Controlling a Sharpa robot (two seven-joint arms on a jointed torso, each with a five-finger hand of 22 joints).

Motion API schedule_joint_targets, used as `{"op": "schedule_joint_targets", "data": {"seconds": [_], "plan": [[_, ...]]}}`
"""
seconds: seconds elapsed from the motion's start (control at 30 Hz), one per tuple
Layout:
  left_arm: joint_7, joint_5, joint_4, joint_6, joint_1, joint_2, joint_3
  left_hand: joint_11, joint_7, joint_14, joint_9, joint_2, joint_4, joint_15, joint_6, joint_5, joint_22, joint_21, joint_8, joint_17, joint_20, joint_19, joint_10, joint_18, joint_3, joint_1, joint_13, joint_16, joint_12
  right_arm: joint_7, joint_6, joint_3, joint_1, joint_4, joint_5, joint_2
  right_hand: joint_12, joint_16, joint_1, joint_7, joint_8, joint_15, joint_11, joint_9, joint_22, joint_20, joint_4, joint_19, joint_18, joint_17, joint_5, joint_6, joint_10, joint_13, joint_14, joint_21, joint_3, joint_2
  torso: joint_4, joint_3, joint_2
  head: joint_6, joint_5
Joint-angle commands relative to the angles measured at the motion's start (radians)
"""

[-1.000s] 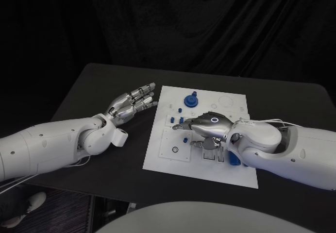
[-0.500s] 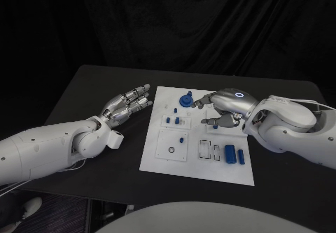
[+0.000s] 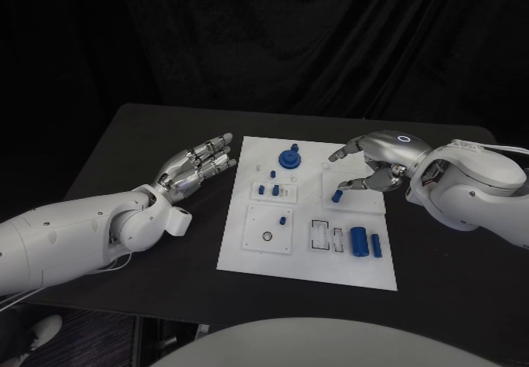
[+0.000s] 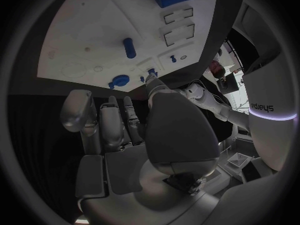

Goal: Assemble the parts on the task board

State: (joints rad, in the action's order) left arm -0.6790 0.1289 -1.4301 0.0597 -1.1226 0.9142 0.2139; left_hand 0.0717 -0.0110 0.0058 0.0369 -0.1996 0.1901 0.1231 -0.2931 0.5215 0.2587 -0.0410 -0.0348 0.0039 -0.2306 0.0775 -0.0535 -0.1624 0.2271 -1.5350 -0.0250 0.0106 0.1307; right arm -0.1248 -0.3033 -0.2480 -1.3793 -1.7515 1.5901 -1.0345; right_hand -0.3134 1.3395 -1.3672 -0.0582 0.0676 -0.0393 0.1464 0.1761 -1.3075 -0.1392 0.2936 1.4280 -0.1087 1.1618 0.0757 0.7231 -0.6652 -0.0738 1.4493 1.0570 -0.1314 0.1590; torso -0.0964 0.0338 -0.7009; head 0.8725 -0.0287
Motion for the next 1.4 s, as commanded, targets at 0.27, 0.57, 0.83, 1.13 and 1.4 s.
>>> {"op": "schedule_joint_targets", "data": {"seconds": [0.27, 0.57, 0.83, 1.13, 1.4], "plan": [[-0.087, -0.005, -0.003, -0.004, 0.002, -0.001, -0.001, -0.008, -0.001, 0.001, 0.001, -0.005, 0.000, -0.007, -0.009, 0.006, -0.001, 0.003, -0.004, -0.001, 0.006, -0.001, 0.002, -0.014, 0.004, 0.007, -0.001, -0.007, 0.003, -0.022, 0.036, 0.000, 0.027, 0.025, 0.009, 0.005, 0.003, 0.003, -0.025, -0.017, -0.007, -0.016, 0.001, -0.029, -0.137, -0.012, -0.006, -0.002, 0.014, -0.001, -0.004, -0.046, -0.069, 0.008, 0.001, 0.008, -0.009, -0.011, -0.0018, -0.0037, -0.003, 0.000, 0.006], [-0.087, -0.005, -0.002, 0.002, 0.004, -0.002, -0.001, -0.010, -0.001, 0.002, 0.000, -0.003, -0.004, -0.005, -0.008, 0.011, -0.002, 0.002, -0.003, -0.001, 0.003, -0.001, 0.003, -0.014, 0.003, 0.004, 0.000, -0.007, 0.002, -0.006, 0.050, 0.000, 0.061, 0.058, 0.009, 0.033, 0.018, 0.002, -0.072, -0.047, 0.007, -0.013, -0.005, -0.034, -0.137, -0.012, -0.024, -0.002, 0.013, -0.005, 0.030, 0.019, -0.137, 0.006, 0.001, 0.014, -0.017, -0.031, -0.0019, -0.0015, -0.002, 0.000, 0.011], [-0.085, -0.005, -0.002, 0.007, 0.006, -0.001, -0.001, -0.011, 0.000, 0.002, 0.000, -0.002, -0.008, 0.000, -0.008, 0.015, -0.001, 0.001, -0.002, 0.000, -0.003, 0.000, 0.004, -0.014, 0.003, 0.001, 0.000, -0.006, 0.002, 0.009, 0.068, 0.000, 0.077, 0.064, 0.009, 0.049, 0.015, 0.002, -0.093, -0.062, 0.036, 0.006, -0.027, -0.021, -0.139, 0.004, -0.075, 0.000, 0.014, -0.005, 0.124, 0.100, -0.234, -0.005, 0.004, 0.024, -0.021, -0.056, -0.0016, -0.0017, -0.001, 0.000, 0.010], [-0.080, -0.005, -0.002, 0.013, 0.008, -0.002, -0.001, -0.011, 0.000, 0.004, 0.000, -0.004, -0.010, 0.005, -0.006, 0.016, 0.000, 0.001, -0.002, 0.000, -0.010, 0.001, 0.004, -0.014, 0.001, 0.000, 0.000, -0.005, 0.002, 0.008, 0.099, 0.000, 0.081, 0.071, 0.009, 0.062, 0.034, -0.001, -0.102, -0.069, 0.054, 0.015, -0.038, -0.006, -0.139, 0.014, -0.107, 0.001, 0.015, -0.007, 0.167, 0.170, -0.288, -0.005, 0.005, 0.027, -0.039, -0.066, -0.0028, -0.0024, -0.002, 0.000, 0.023], [-0.075, -0.005, -0.002, 0.018, 0.008, -0.003, -0.001, -0.010, -0.003, 0.006, 0.000, -0.006, -0.014, 0.011, -0.007, 0.018, 0.004, -0.001, -0.002, 0.001, -0.018, 0.004, 0.004, -0.014, -0.001, -0.002, 0.000, -0.004, 0.002, 0.007, 0.113, 0.000, 0.085, 0.076, 0.009, 0.072, 0.053, -0.006, -0.123, -0.068, 0.060, 0.019, -0.042, 0.001, -0.138, 0.018, -0.127, -0.001, 0.015, -0.013, 0.192, 0.215, -0.323, 0.000, 0.004, 0.024, -0.075, -0.069, -0.0007, -0.0017, -0.002, 0.000, 0.017]]}}
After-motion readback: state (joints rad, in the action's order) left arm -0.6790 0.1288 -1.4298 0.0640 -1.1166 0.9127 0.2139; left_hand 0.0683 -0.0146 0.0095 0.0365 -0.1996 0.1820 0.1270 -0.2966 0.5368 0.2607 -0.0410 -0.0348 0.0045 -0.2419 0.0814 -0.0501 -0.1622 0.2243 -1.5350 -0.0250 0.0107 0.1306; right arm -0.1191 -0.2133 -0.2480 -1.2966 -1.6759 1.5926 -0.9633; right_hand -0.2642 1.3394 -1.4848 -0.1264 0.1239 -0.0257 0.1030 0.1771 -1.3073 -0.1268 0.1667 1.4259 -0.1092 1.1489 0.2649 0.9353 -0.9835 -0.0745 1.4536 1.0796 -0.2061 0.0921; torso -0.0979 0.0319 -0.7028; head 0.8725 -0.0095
